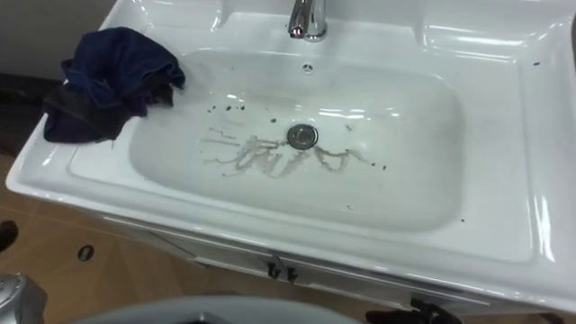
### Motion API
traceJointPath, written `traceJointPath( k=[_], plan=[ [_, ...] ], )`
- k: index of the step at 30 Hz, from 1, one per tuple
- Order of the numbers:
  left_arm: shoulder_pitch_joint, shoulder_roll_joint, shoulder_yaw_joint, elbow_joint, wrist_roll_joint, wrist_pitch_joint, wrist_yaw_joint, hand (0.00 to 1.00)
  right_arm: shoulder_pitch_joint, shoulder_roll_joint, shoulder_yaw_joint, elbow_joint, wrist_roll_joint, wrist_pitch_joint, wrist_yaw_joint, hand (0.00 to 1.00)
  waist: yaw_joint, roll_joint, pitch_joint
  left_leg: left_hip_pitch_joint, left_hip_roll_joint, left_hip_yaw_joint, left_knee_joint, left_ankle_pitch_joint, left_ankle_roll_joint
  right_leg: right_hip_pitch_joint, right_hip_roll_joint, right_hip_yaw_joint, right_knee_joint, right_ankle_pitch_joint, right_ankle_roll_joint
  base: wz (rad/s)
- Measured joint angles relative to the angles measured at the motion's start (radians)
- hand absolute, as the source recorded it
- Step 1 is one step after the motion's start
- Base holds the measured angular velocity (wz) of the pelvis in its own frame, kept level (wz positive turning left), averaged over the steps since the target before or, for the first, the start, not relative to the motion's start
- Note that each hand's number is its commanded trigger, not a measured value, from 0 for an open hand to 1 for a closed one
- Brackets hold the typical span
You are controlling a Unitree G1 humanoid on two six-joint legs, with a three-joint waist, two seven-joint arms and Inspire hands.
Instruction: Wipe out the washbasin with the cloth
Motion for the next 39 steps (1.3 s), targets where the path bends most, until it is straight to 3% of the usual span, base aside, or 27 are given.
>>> traceJointPath(
  k=[5,10,19,23,27,32,34,39],
  plan=[
    [-0.002,0.001,0.001,-0.171,0.148,-0.034,0.05,0.0,0.016,0.001,-0.002,-0.009,-0.003,-0.02,-0.002,0.0,0.003,0.0,0.0002,0.002,0.0,0.002,-0.002,0.0,0.0,-0.001,0.0,0.003,0.001,0.0,0.0,-0.01],
    [-0.027,0.047,-0.001,-0.27,0.287,-0.066,0.071,0.0,0.013,0.0,-0.001,-0.008,-0.004,-0.026,-0.002,0.0,-0.004,0.003,0.0017,0.004,0.0,0.005,-0.001,0.0,0.0,-0.001,-0.001,0.007,0.003,0.001,0.0,-0.01],
    [-0.037,0.061,-0.066,-0.353,0.414,-0.073,0.048,0.0,0.015,-0.002,0.0,-0.005,-0.002,-0.057,0.014,0.0,-0.037,0.009,0.0097,0.019,0.0,0.01,-0.015,0.0,0.0,-0.008,0.0,0.048,0.011,0.001,0.0,-0.09],
    [-0.038,0.063,-0.132,-0.378,0.441,-0.073,0.041,0.0,0.008,-0.005,0.0,-0.006,0.0,-0.065,0.034,0.0,-0.062,0.008,0.0058,0.019,0.0,0.01,-0.017,0.0,0.0,-0.01,0.001,0.049,0.011,0.001,0.0,-0.03],
    [-0.041,0.063,-0.177,-0.385,0.492,-0.074,0.007,0.0,-0.01,-0.005,-0.001,0.007,-0.002,-0.067,0.044,0.0,-0.098,0.009,0.0064,0.022,0.001,0.012,-0.015,0.0,0.0,-0.01,0.001,0.057,0.011,0.001,0.0,-0.06],
    [-0.041,0.063,-0.215,-0.385,0.526,-0.074,-0.044,0.0,-0.013,-0.005,-0.002,0.011,-0.002,-0.072,0.045,0.0,-0.111,0.007,0.0109,0.034,0.001,0.02,-0.019,0.0,0.001,-0.007,0.001,0.079,0.011,0.001,0.0,-0.1],
    [-0.049,0.063,-0.224,-0.385,0.579,-0.073,-0.064,0.0,-0.028,-0.003,-0.002,0.023,-0.006,-0.076,0.045,0.0,-0.131,0.01,0.014,0.033,0.002,0.021,-0.02,0.0,0.001,-0.009,0.003,0.087,0.012,0.001,0.0,-0.02],
    [-0.085,0.063,-0.254,-0.384,0.677,-0.066,-0.113,0.0,-0.032,-0.004,-0.003,0.032,-0.005,-0.076,0.057,0.0,-0.142,0.012,0.0128,0.034,0.004,0.031,-0.025,0.0,0.001,-0.017,0.004,0.102,0.013,0.002,-0.003,-0.08]
  ],
)
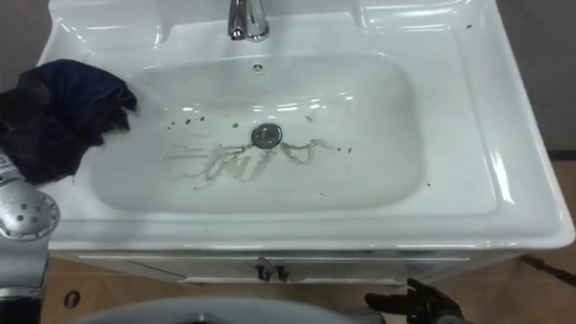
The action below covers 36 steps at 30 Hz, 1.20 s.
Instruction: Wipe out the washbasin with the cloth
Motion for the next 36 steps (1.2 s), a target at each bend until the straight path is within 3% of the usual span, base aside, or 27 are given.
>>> traceJointPath(
  k=[9,14,19,36],
  plan=[
    [-0.036,0.0,-0.062,0.008,0.008,0.018,-0.079,0.0,-0.009,-0.004,0.001,0.005,0.004,0.001,0.032,0.0,-0.016,0.003,-0.0019,0.011,0.006,0.012,0.001,0.0,0.0,0.001,0.006,0.025,0.0,0.004,-0.004,-0.06],
    [-0.042,0.001,-0.083,0.059,0.006,0.043,-0.14,0.0,-0.013,-0.003,0.0,0.005,0.004,0.011,0.031,0.0,-0.025,0.0,-0.0009,0.013,0.009,0.016,-0.001,0.0,-0.001,-0.001,0.008,0.028,0.0,0.005,-0.006,-0.03],
    [-0.044,0.002,-0.082,0.083,0.006,0.092,-0.18,0.0,-0.018,-0.001,0.0,0.004,0.003,0.036,0.031,0.0,-0.02,-0.002,-0.0069,0.016,0.017,0.029,-0.001,-0.002,-0.004,-0.006,0.017,0.051,-0.001,0.009,-0.011,-0.1],
    [-0.044,0.002,-0.091,0.083,0.007,0.121,-0.227,0.0,-0.02,0.006,0.003,-0.016,0.003,0.044,0.027,0.0,-0.023,-0.007,-0.0101,0.015,0.019,0.04,-0.001,-0.002,-0.004,-0.011,0.017,0.057,0.001,0.01,-0.011,-0.01]
  ],
)
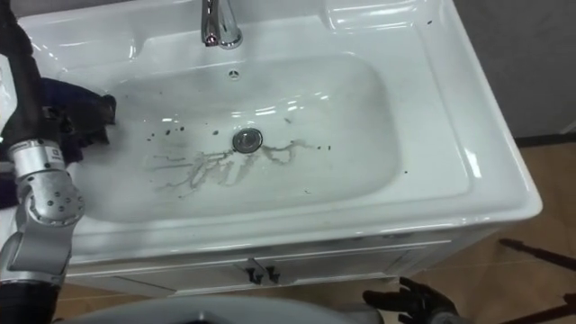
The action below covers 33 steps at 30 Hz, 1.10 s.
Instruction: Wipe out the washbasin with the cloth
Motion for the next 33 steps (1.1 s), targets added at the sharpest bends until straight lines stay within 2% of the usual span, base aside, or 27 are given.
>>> traceJointPath(
  k=[6,15,21,24,25,26,27,28,33],
  plan=[
    [0.0,0.0,-0.009,0.0,0.0,0.03,-0.021,0.0,0.002,0.001,0.0,-0.011,0.001,0.01,-0.005,0.0,-0.003,-0.002,0.0011,0.0,0.001,0.002,0.001,0.0,0.0,-0.001,0.0,0.003,0.001,0.0,0.0,0.0],
    [0.0,0.0,-0.027,0.0,0.004,0.033,-0.021,0.0,0.008,0.002,0.001,-0.022,0.0,0.013,-0.021,0.0,-0.001,-0.003,0.0018,-0.003,0.001,0.002,0.001,0.0,0.0,-0.002,0.0,0.0,0.001,0.001,0.0,0.0],
    [0.001,0.0,-0.027,0.001,0.003,0.051,-0.021,0.0,0.008,0.002,0.0,-0.021,0.001,0.02,-0.022,0.0,0.0,-0.001,0.0015,-0.001,0.001,0.002,0.001,0.0,0.0,-0.001,0.001,0.002,0.002,0.001,-0.001,0.0],
    [0.0,0.002,-0.026,0.059,0.004,0.051,-0.019,0.0,0.012,0.0,-0.001,-0.022,-0.002,0.022,-0.034,0.0,0.003,0.004,0.0023,0.003,0.001,0.004,-0.004,0.0,-0.001,0.0,0.001,0.01,0.002,0.002,0.0,-0.02],
    [0.001,0.002,-0.026,0.101,0.004,0.057,-0.019,0.0,0.012,-0.003,-0.001,-0.022,-0.001,0.023,-0.04,0.0,0.005,0.013,-0.001,0.006,0.001,0.003,-0.004,0.0,-0.001,0.003,0.001,0.013,0.001,0.002,0.0,-0.06],
    [0.001,0.002,-0.026,0.119,0.004,0.062,-0.019,0.0,0.012,-0.003,-0.001,-0.023,-0.001,0.023,-0.041,0.0,0.005,0.014,-0.0006,0.006,0.001,0.003,-0.004,0.0,-0.001,0.003,0.001,0.013,0.001,0.002,0.0,0.0],
    [0.002,0.002,-0.024,0.143,0.004,0.071,-0.019,0.0,0.012,-0.003,-0.003,-0.024,-0.001,0.024,-0.041,0.0,0.005,0.009,0.0032,0.004,0.001,0.002,-0.004,0.0,-0.001,0.002,0.002,0.012,0.001,0.002,0.0,0.0],
    [0.003,0.002,-0.021,0.159,0.004,0.078,-0.019,0.0,0.013,-0.003,-0.006,-0.024,0.0,0.026,-0.041,0.0,0.008,0.015,-0.0006,0.003,0.001,0.001,-0.004,0.0,-0.001,-0.001,0.002,0.011,0.001,0.002,0.0,0.0],
    [0.002,0.007,0.023,0.171,0.004,0.081,-0.008,0.0,0.014,-0.003,-0.006,-0.024,-0.004,0.034,-0.042,0.0,0.013,0.006,-0.0017,0.004,0.001,0.002,-0.005,0.0,-0.001,-0.001,0.002,0.011,0.001,0.002,0.0,0.0]
  ],
)
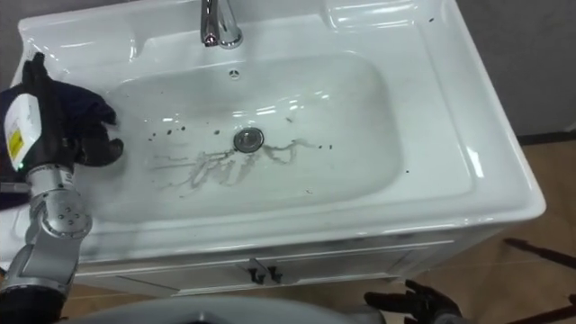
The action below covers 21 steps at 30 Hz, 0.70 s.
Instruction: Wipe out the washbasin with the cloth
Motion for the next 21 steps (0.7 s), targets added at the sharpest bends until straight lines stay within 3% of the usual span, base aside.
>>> traceJointPath(
  k=[7,9,21],
  plan=[
    [0.014,0.0,0.032,0.006,-0.005,0.002,0.047,0.0,0.03,0.0,-0.007,-0.034,-0.001,0.008,0.002,0.0,0.01,-0.006,0.0017,0.018,0.0,0.007,-0.006,0.0,0.0,0.016,0.0,0.0,-0.003,0.0,0.0,-0.01],
    [0.012,0.0,0.032,0.034,-0.005,0.005,0.052,0.0,0.028,0.0,-0.015,-0.034,-0.004,0.01,0.003,0.0,0.016,0.0,-0.0024,0.02,0.001,0.012,-0.006,0.0,0.0,0.016,0.0,0.004,-0.003,0.0,0.0,-0.07],
    [0.012,-0.004,0.04,0.12,-0.005,0.039,0.051,0.0,0.037,-0.001,-0.046,-0.062,-0.035,0.045,0.002,0.0,0.024,0.003,-0.0044,0.029,0.002,0.023,-0.008,0.0,0.0,0.016,0.001,0.016,0.0,0.0,0.0,-0.02]
  ],
)
